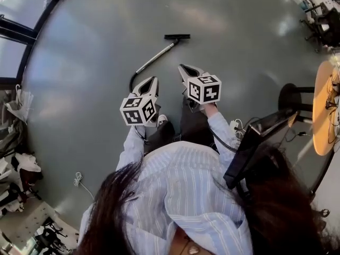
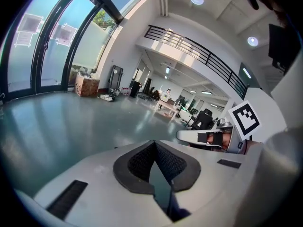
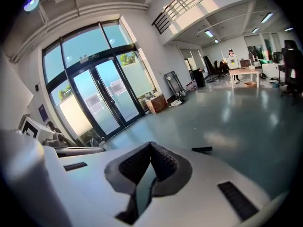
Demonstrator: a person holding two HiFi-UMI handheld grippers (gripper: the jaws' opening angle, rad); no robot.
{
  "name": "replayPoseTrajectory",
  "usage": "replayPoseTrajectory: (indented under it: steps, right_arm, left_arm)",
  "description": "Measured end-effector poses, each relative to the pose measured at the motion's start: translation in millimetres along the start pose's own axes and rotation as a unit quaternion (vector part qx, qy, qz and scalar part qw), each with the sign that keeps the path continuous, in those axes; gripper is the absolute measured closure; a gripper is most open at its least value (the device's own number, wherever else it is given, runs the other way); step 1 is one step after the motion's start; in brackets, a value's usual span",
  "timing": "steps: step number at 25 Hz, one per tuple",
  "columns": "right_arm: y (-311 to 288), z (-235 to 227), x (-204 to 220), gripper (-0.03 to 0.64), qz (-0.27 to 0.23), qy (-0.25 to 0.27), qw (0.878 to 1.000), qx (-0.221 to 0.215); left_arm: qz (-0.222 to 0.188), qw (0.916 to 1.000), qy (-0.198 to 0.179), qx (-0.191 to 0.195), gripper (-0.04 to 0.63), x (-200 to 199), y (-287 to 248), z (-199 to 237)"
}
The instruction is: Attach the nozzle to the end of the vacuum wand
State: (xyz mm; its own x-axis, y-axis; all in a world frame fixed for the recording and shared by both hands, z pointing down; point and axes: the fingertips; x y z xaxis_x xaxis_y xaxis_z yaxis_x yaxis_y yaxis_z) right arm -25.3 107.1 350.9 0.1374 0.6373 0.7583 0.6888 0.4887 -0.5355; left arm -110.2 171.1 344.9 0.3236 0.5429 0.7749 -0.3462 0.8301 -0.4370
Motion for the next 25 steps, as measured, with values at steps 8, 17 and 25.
replayPoseTrajectory:
  steps: [8,17,25]
  right_arm:
    - [37.6,62.0,55.0,0.611,0.010,0.026,0.999,0.037]
    - [106.5,56.5,100.3,0.611,0.014,0.015,0.999,0.034]
    - [201.7,20.7,158.0,0.611,0.013,0.018,1.000,0.019]
  left_arm:
    - [0.013,0.9993,0.004,0.034,0.589,42.7,70.4,8.4]
    - [0.000,0.9997,-0.001,0.023,0.589,69.3,98.1,-44.0]
    - [-0.025,0.9993,0.026,0.011,0.589,128.1,109.5,-140.6]
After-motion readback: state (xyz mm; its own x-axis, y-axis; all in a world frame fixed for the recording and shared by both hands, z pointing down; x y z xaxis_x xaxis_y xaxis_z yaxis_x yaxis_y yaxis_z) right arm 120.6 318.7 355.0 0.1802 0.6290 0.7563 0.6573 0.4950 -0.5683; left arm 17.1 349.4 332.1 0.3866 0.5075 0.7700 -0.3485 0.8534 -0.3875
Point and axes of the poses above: the fingertips, and each gripper's own axes: y backward along the fingers, z to its left, x out of its underside, and after that the axes turned 1 degree about x, right-handed
